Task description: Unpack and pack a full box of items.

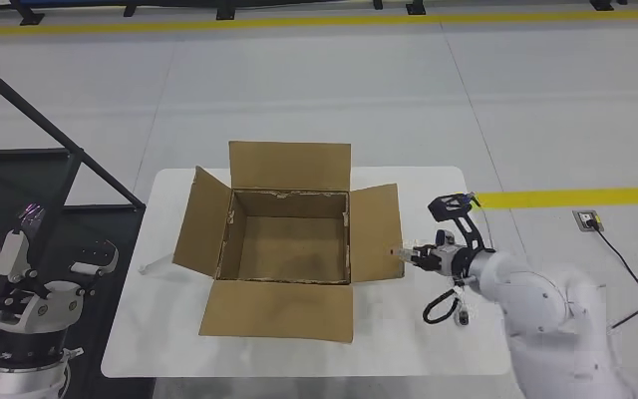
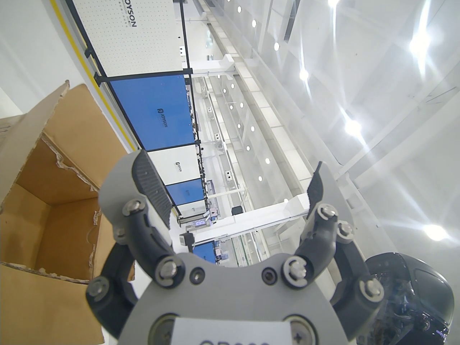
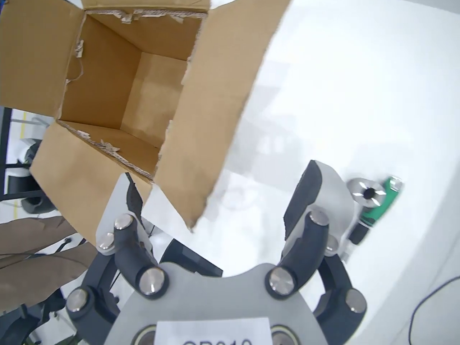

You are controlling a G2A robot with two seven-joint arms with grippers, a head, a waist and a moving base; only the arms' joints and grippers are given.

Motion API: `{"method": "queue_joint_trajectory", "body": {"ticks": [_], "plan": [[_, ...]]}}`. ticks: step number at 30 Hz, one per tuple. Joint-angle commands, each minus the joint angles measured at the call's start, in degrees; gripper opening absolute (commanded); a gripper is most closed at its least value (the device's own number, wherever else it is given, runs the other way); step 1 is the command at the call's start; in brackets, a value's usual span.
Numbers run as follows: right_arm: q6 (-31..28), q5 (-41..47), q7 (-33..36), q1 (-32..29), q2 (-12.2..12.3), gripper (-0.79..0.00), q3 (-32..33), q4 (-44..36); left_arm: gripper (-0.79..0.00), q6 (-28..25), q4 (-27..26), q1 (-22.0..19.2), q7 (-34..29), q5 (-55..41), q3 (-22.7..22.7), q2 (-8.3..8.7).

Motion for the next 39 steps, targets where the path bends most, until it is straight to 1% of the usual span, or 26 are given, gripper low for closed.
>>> {"method": "queue_joint_trajectory", "body": {"ticks": [1, 3, 5, 8, 13, 18, 27, 29, 31, 36, 39], "plan": [[0.2, -4.0, 0.9, -4.1, 0.5, 0.000, 2.5, -4.3, 0.000, 0.0, 0.0, 0.0, 0.0, 0.0, 0.0, 0.00], [1.7, -8.6, 2.5, -7.4, 0.9, 0.000, 4.4, -5.9, 0.000, 0.0, 0.0, 0.0, 0.0, 0.0, 0.0, 0.00], [3.0, -12.0, 3.5, -9.2, 1.2, 0.000, 5.1, -5.8, 0.000, 0.0, 0.0, 0.0, 0.0, 0.0, 0.0, 0.00], [4.3, -16.0, 3.9, -10.1, 1.4, 0.000, 5.4, -1.9, 0.000, 0.0, 0.0, 0.0, 0.0, 0.0, 0.0, 0.00], [2.3, -14.0, 0.7, -8.8, 1.7, 0.000, 6.0, 7.8, 0.000, 0.0, 0.0, 0.0, 0.0, 0.0, 0.0, 0.00], [3.8, -16.6, 0.6, -6.3, 2.0, 0.000, 5.9, 14.9, 0.000, 0.0, 0.0, 0.0, 0.0, 0.0, 0.0, 0.00], [3.8, -16.6, 0.6, -6.3, 2.0, 0.000, 5.9, 14.9, 0.000, 0.0, 0.0, 0.0, 0.0, 0.0, 0.0, 0.00], [2.9, -18.6, -1.0, -6.7, 2.0, 0.000, 4.7, 14.5, 0.000, 0.0, 0.0, 0.0, 0.0, 0.0, 0.0, 0.00], [4.9, -20.5, -1.7, -6.2, 1.8, 0.000, 2.0, 15.1, 0.000, 0.0, 0.0, 0.0, 0.0, 0.0, 0.0, 0.00], [6.6, -19.8, -1.0, -2.0, 1.4, 0.000, -0.9, 21.2, 0.000, 0.0, 0.0, 0.0, 0.0, 0.0, 0.0, 0.00], [7.4, -19.3, -0.5, 0.0, 1.3, -0.095, -1.8, 24.6, 0.000, 0.0, 0.0, 0.0, 0.0, 0.0, 0.0, 0.00]]}}
